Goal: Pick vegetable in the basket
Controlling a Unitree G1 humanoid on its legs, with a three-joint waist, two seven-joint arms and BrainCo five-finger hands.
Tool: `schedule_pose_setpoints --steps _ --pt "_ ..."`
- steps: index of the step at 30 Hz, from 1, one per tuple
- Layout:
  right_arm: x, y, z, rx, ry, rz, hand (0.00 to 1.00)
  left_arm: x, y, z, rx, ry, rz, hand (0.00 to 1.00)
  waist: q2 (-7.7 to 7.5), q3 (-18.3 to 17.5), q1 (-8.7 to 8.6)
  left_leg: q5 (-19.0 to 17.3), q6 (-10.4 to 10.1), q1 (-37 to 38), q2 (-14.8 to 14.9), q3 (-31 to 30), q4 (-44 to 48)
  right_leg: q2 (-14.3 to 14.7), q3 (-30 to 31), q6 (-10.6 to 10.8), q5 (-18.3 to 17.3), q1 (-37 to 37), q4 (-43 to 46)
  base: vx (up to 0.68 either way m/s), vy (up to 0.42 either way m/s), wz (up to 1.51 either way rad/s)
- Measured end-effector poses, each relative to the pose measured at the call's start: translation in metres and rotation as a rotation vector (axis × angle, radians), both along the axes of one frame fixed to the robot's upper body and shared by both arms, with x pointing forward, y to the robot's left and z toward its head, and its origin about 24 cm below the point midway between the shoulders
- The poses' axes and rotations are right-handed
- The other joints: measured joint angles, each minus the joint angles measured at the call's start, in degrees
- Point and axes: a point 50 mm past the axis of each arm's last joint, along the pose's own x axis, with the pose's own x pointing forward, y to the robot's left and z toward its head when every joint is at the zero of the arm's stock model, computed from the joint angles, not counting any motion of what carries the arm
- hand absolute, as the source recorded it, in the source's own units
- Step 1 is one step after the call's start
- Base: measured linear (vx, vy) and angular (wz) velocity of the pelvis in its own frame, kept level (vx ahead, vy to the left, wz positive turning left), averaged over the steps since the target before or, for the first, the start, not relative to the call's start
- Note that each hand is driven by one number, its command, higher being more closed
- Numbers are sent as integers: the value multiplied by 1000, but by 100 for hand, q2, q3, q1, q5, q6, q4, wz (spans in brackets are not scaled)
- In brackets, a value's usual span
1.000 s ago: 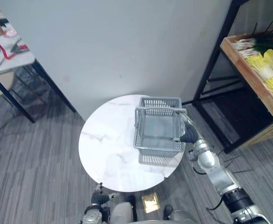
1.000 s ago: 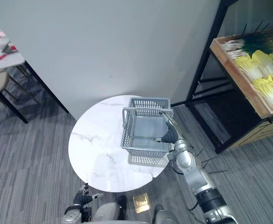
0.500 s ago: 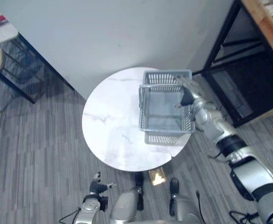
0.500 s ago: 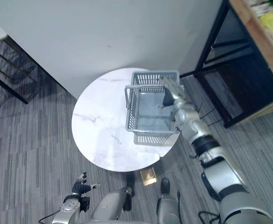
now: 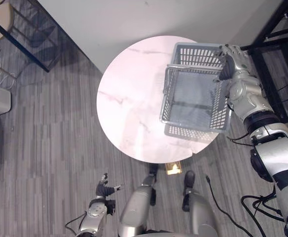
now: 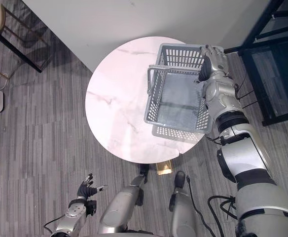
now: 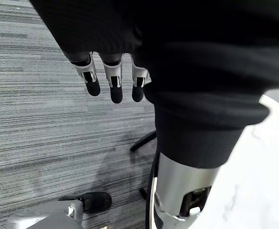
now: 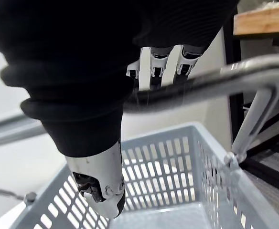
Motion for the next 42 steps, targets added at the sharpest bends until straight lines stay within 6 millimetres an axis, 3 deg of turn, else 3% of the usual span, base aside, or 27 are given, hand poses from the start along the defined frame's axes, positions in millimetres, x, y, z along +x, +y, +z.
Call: schedule_pose_setpoints --steps 9,13,16,19,22,24,25,29,34,38,42 --pt "0 5 3 25 -12 33 100 7 -4 2 0 -9 -20 0 0 7 -31 5 -5 47 22 98 -59 39 137 -5 7 -44 -12 11 -10 -7" --pt "-8 5 -13 68 -20 68 100 7 -3 2 1 -6 -19 0 -18 18 -152 4 -5 259 26 169 -146 50 227 0 15 113 -77 31 -9 -11" --pt "-22 -10 -28 152 -40 61 100 8 -3 4 1 -14 -18 0 -27 17 -207 2 -4 443 27 216 -250 60 305 14 31 244 -151 41 2 -14" --pt "-48 -24 -53 313 -73 63 100 9 2 6 2 -26 12 0 -84 12 -437 -18 11 606 26 327 -281 69 411 57 72 393 -261 36 5 -16" --pt "-74 -37 -71 447 -115 41 100 11 5 11 3 -48 31 0 -149 -8 -525 -99 29 851 41 418 -283 92 594 89 141 620 -412 45 5 -34" --pt "-91 -44 -83 553 -145 24 100 8 11 12 8 -53 58 0 -281 -78 -671 -149 -2 950 47 492 -282 103 677 94 170 710 -477 32 11 -26" --pt "-108 -49 -98 652 -151 12 100 2 16 10 13 -39 78 0 -422 -211 -790 -176 -23 987 48 509 -282 107 710 95 169 742 -503 26 3 -14" --pt "-145 -57 -139 828 -121 -52 100 -15 25 3 12 13 105 0 -796 -565 -934 -314 -35 1222 68 801 -280 141 1030 127 195 855 -557 42 4 -38" --pt "-187 -57 -194 1034 26 -148 100 -33 33 -3 -4 57 167 0 -849 -918 -999 -523 -40 1477 55 1154 -155 141 1402 191 234 1037 -629 18 16 -37" --pt "-209 -46 -223 1165 90 -202 100 -48 35 -9 -6 100 186 0 -804 -1121 -1051 -635 -37 1672 64 1328 -62 143 1552 251 198 1185 -624 -8 10 -24" --pt "-224 -36 -241 1223 126 -259 100 -52 31 -11 -19 105 199 0 -819 -1158 -1006 -730 -25 1790 120 1495 79 144 1637 279 214 1287 -592 -23 -5 -20"
